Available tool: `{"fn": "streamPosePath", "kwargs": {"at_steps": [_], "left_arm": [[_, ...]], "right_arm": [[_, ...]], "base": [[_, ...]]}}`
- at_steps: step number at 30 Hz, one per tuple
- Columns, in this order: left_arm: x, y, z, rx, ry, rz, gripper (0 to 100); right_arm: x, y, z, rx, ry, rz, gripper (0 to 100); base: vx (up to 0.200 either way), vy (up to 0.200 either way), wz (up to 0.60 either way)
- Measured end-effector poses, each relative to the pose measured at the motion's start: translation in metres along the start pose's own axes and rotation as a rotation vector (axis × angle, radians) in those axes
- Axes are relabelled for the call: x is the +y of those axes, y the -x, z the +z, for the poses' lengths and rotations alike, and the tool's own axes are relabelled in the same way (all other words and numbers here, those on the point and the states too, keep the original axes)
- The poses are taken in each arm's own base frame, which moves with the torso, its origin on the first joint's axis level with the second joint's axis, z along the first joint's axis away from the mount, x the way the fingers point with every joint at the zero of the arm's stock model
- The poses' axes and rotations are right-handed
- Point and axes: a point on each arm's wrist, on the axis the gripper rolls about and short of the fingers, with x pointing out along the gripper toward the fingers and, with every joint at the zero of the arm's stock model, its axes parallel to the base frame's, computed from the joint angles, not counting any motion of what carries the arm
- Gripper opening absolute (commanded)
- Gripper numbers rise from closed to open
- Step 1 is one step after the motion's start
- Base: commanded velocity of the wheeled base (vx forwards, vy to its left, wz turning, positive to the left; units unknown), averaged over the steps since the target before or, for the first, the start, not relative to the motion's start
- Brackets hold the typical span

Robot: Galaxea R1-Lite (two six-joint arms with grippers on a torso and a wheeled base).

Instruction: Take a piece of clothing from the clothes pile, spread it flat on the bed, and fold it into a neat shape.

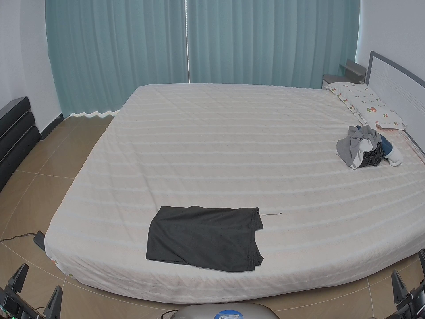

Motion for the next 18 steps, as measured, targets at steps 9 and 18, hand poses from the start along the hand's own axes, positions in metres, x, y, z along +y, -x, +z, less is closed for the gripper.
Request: {"fn": "streamPosePath", "kwargs": {"at_steps": [9,18], "left_arm": [[0.0000,0.0000,0.0000,0.000,0.001,0.000,100],[0.0000,-0.0001,-0.0001,0.000,0.000,0.000,100]], "right_arm": [[0.0002,0.0000,0.0000,0.000,0.000,0.015,100],[0.0000,0.0000,0.0017,-0.015,-0.014,0.008,100]], "base": [[0.000,0.000,0.00],[0.000,0.000,0.00]]}}
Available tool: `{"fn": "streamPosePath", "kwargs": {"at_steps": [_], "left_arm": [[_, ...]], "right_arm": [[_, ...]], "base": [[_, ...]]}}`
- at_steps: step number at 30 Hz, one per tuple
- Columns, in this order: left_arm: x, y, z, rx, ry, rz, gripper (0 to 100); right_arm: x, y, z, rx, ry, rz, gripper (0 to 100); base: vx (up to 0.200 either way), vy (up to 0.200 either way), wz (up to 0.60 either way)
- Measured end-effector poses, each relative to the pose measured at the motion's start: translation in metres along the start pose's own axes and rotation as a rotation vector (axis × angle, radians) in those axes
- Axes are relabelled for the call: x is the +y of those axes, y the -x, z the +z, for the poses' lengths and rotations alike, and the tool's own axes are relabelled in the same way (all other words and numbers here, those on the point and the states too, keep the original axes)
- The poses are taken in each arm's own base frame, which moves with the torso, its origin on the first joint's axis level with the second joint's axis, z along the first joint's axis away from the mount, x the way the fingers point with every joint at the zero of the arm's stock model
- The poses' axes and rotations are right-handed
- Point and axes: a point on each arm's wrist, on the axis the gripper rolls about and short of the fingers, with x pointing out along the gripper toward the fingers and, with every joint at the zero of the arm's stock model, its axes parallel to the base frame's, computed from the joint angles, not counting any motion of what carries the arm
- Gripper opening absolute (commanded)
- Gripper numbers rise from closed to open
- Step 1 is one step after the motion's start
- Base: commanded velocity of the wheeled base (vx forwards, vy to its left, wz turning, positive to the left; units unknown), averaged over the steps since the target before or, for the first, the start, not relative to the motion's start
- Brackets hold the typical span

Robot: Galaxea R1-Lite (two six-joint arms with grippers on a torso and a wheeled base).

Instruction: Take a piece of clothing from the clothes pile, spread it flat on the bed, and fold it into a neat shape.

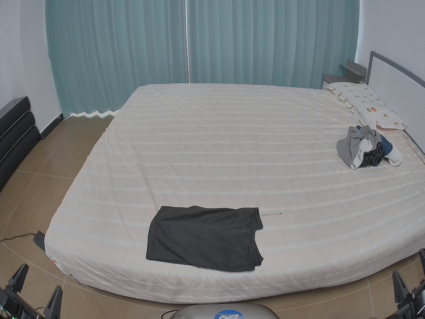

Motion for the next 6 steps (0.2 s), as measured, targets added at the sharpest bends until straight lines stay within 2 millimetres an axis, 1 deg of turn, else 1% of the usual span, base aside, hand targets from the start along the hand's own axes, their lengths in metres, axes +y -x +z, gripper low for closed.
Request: {"fn": "streamPosePath", "kwargs": {"at_steps": [6], "left_arm": [[0.0000,0.0000,0.0000,0.000,0.000,0.000,100]], "right_arm": [[0.0001,0.0000,0.0000,0.001,0.001,0.003,100]], "base": [[0.000,0.000,0.00]]}}
